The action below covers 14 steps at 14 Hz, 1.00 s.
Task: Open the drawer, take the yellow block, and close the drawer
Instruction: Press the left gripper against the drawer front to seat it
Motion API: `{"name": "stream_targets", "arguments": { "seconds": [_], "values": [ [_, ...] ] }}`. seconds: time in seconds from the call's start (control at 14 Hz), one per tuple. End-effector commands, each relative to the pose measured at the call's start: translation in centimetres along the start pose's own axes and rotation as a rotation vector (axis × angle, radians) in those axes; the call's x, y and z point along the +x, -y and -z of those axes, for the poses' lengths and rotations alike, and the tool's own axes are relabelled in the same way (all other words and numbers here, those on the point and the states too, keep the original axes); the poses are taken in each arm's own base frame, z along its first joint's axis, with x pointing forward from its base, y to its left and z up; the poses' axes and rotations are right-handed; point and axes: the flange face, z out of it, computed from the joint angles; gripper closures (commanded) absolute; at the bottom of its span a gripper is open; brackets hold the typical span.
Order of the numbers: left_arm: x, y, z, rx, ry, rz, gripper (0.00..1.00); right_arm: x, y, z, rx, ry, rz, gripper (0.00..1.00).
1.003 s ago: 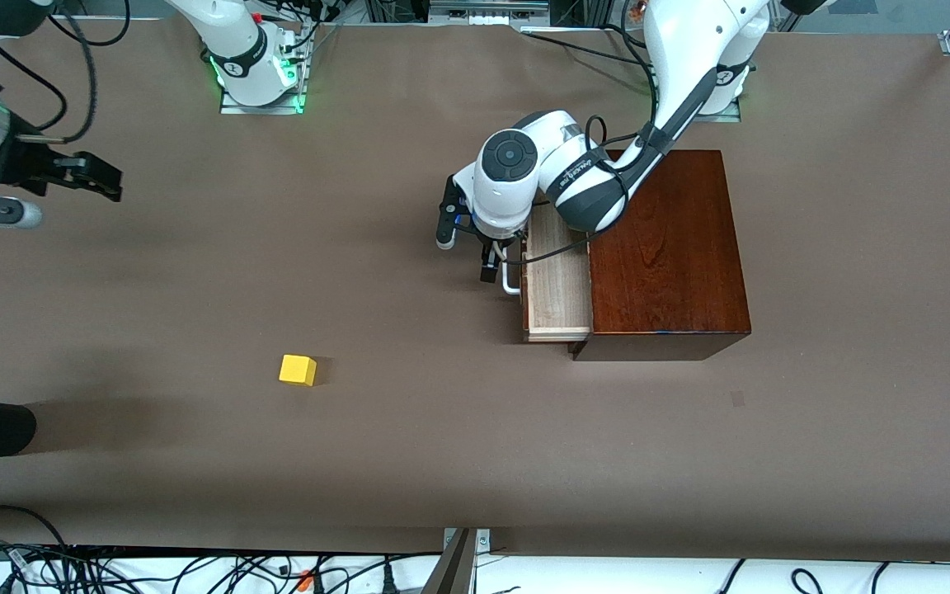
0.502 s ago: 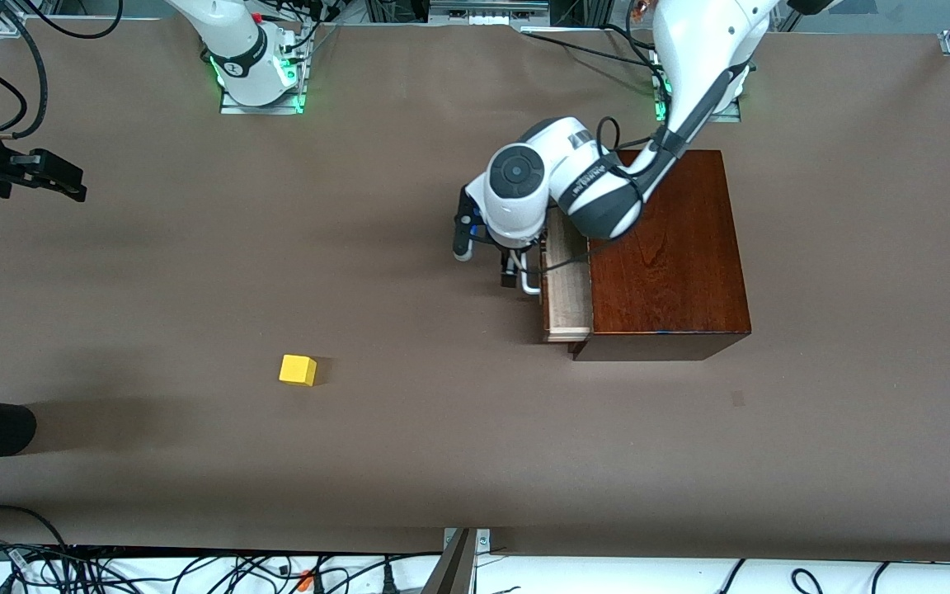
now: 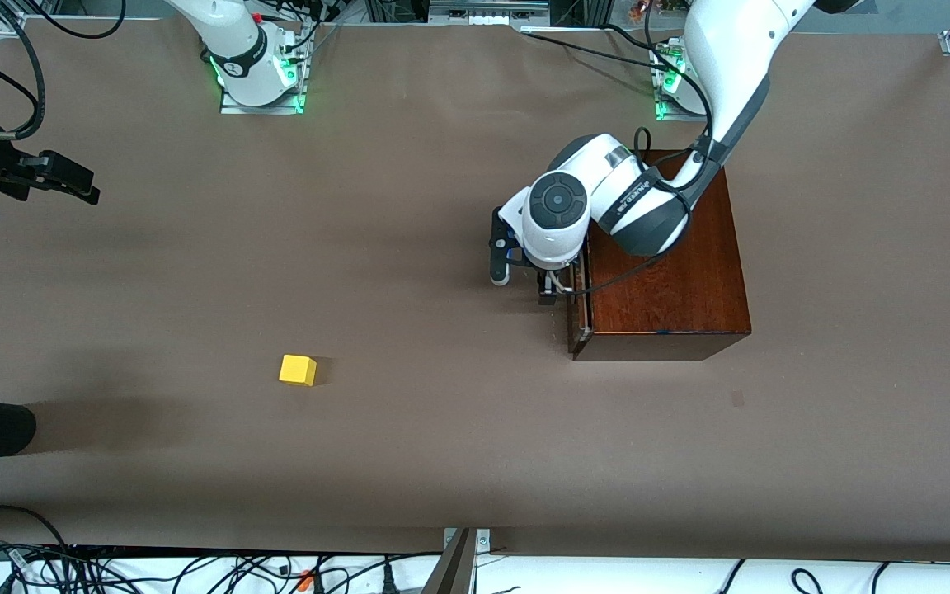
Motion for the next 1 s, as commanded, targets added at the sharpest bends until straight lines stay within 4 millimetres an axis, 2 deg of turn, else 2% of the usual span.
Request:
{"name": "stream_targets", "arguments": {
  "seconds": [0.0, 0.36, 0.93],
  "values": [
    [-0.6, -0.1, 1.3, 0.030, 0.038, -0.030, 0.00, -0.7, -0.3, 0.6, 0.034, -0.018, -0.018, 0.00],
    [-0.8, -0.4, 3.0, 0.035, 0.046, -0.019, 0.00, -0.4, -0.2, 0.9, 0.033, -0.032, -0.015, 0.00],
    [-1.3, -0.2, 3.9, 0.019, 0.067, -0.010, 0.00, -0.2, -0.5, 1.3, -0.011, -0.061, 0.008, 0.00]
  ]
}}
